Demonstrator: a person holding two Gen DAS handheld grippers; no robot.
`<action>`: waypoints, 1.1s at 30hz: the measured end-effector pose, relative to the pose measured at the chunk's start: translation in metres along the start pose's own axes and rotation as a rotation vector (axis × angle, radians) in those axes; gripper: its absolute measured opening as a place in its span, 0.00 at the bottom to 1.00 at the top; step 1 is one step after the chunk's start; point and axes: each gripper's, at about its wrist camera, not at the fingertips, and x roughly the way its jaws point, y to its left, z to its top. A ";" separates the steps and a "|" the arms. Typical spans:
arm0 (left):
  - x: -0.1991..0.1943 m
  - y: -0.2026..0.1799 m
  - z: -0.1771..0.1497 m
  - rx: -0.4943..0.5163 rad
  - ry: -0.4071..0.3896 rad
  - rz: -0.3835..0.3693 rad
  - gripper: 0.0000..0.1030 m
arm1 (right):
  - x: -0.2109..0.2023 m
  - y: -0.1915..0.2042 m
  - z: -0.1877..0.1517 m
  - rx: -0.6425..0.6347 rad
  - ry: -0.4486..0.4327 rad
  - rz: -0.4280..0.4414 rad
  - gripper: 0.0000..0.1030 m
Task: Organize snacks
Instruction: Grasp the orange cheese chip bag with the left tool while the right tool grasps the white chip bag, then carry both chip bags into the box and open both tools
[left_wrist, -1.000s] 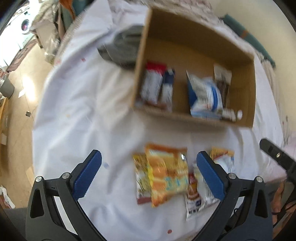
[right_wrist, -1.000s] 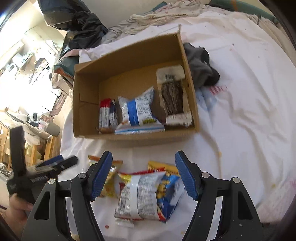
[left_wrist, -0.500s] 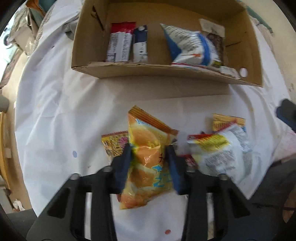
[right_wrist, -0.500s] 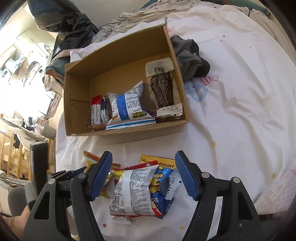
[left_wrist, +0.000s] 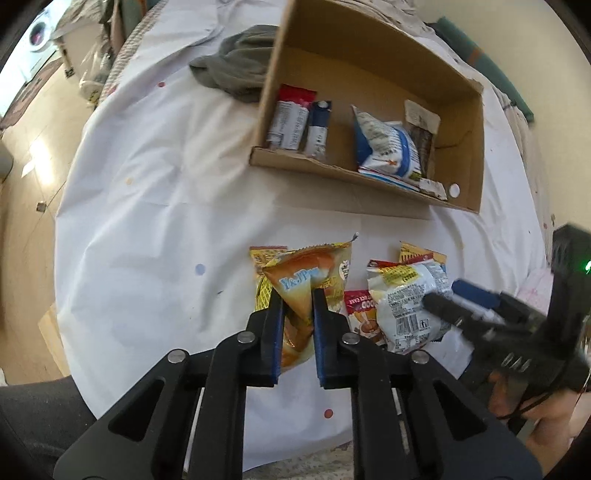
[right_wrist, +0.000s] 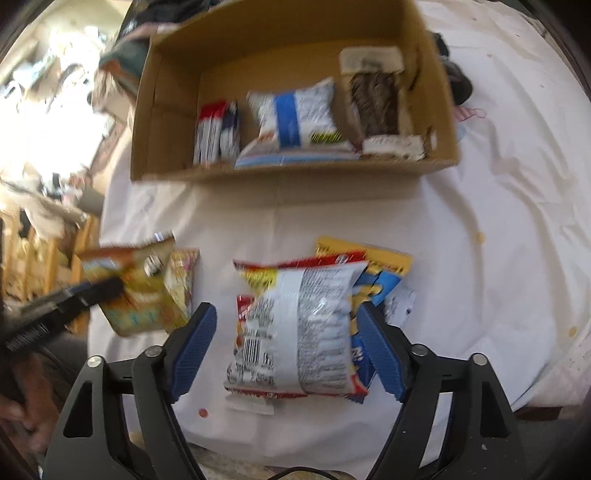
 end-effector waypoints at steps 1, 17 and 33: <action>-0.003 0.002 0.000 0.001 -0.011 0.003 0.09 | 0.005 0.005 -0.002 -0.014 0.015 -0.017 0.81; -0.008 -0.001 0.002 -0.001 -0.051 0.018 0.06 | 0.044 0.031 -0.016 -0.196 0.058 -0.247 0.62; -0.064 -0.009 0.033 0.003 -0.206 -0.067 0.05 | -0.096 -0.004 0.017 -0.012 -0.366 0.147 0.50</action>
